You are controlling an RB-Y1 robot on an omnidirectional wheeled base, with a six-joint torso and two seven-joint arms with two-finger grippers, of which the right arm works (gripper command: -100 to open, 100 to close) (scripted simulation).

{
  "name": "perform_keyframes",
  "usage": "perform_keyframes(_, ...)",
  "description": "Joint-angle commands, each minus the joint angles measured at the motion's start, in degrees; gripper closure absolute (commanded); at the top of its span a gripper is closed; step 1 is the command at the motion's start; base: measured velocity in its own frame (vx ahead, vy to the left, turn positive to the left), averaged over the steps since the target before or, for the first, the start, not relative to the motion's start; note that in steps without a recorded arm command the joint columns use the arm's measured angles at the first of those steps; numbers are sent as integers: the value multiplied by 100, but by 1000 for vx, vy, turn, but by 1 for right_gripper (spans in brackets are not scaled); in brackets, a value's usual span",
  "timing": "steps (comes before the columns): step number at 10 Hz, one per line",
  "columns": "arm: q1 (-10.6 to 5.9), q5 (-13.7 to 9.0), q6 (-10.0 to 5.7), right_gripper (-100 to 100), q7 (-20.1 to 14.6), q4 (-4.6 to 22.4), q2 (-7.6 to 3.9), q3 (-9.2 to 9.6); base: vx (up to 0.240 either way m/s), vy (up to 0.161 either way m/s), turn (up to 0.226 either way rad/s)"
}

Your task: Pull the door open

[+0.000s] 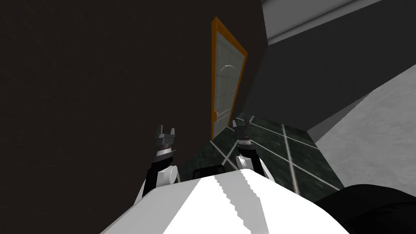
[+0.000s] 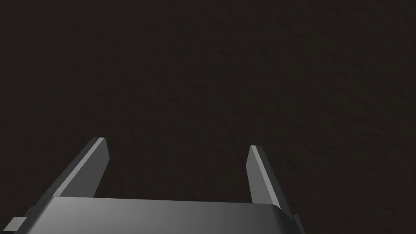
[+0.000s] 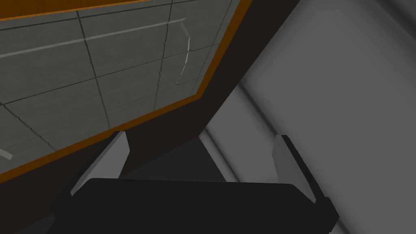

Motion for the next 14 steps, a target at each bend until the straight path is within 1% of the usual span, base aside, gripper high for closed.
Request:
perform_keyframes(1, -71, -172, -6, -100, -81, 125, -62, 33, 53, -144, 251)
perform_keyframes(2, -131, -317, -11, -100, -148, 229, -112, 61, 30, -154, 328)
perform_keyframes(3, -161, -390, -13, -100, -182, 282, -138, 75, 20, -146, 136)
perform_keyframes(7, -331, -802, -28, -100, -375, 580, -278, 155, 17, -97, 132)
perform_keyframes(11, -549, -1332, -46, -100, -622, 963, -455, 258, 23, -103, 157)
perform_keyframes(14, -738, -1789, -62, -100, -836, 1293, -606, 346, 21, -108, 160)
